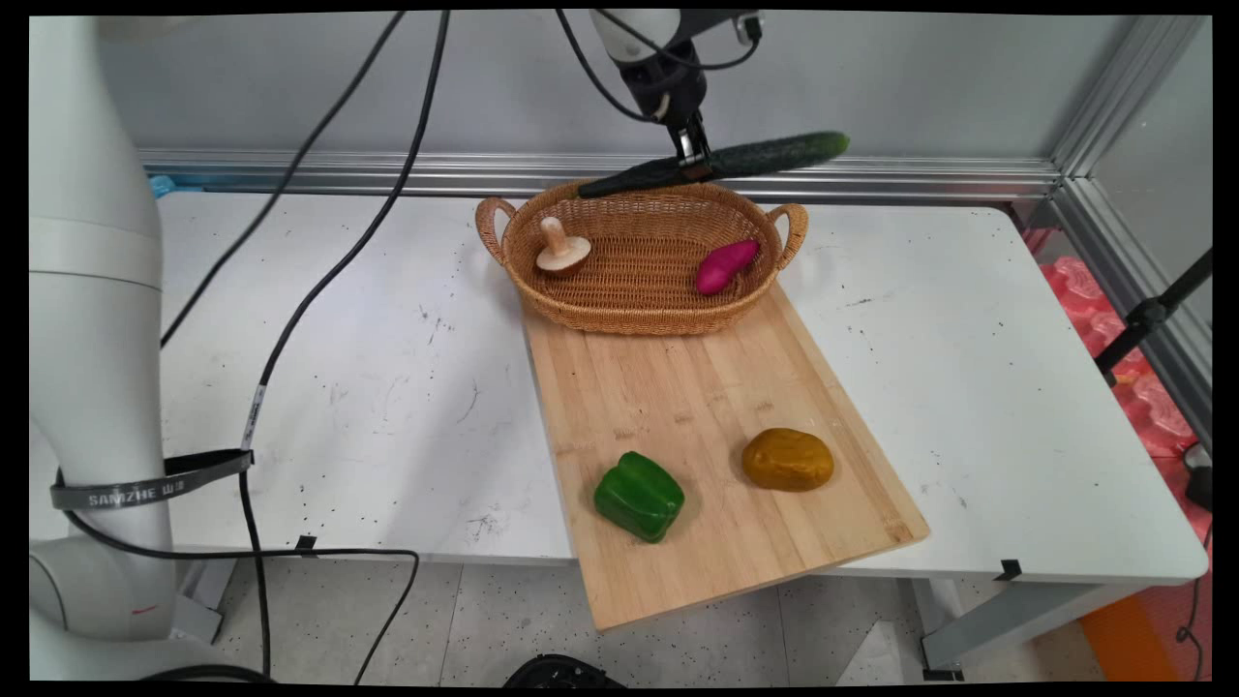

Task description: Place the picked object in the vegetable basket

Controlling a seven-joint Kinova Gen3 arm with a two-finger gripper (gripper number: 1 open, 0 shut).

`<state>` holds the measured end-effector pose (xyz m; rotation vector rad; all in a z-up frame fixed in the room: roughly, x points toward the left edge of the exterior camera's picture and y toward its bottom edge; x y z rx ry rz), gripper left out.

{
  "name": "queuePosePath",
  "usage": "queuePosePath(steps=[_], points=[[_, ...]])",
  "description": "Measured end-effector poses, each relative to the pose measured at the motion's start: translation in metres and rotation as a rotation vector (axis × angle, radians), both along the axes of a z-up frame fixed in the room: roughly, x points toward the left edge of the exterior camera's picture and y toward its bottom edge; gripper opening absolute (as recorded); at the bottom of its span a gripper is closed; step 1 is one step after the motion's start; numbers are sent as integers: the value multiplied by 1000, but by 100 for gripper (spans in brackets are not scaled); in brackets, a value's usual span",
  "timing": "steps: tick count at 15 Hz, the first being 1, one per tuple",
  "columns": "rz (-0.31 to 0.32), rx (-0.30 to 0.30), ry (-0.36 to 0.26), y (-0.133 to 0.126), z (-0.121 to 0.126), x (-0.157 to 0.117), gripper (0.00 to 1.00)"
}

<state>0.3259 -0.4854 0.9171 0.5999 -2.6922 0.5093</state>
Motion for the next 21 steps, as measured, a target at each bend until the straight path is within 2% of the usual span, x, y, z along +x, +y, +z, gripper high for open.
queuePosePath(steps=[5, 14, 15, 21], points=[[-63, 15, -15, -20, -25, 9, 0], [-110, 59, -19, -38, -62, 33, 0], [-114, 64, -21, -39, -66, 36, 100], [-139, 71, -25, -40, -74, 48, 100]])
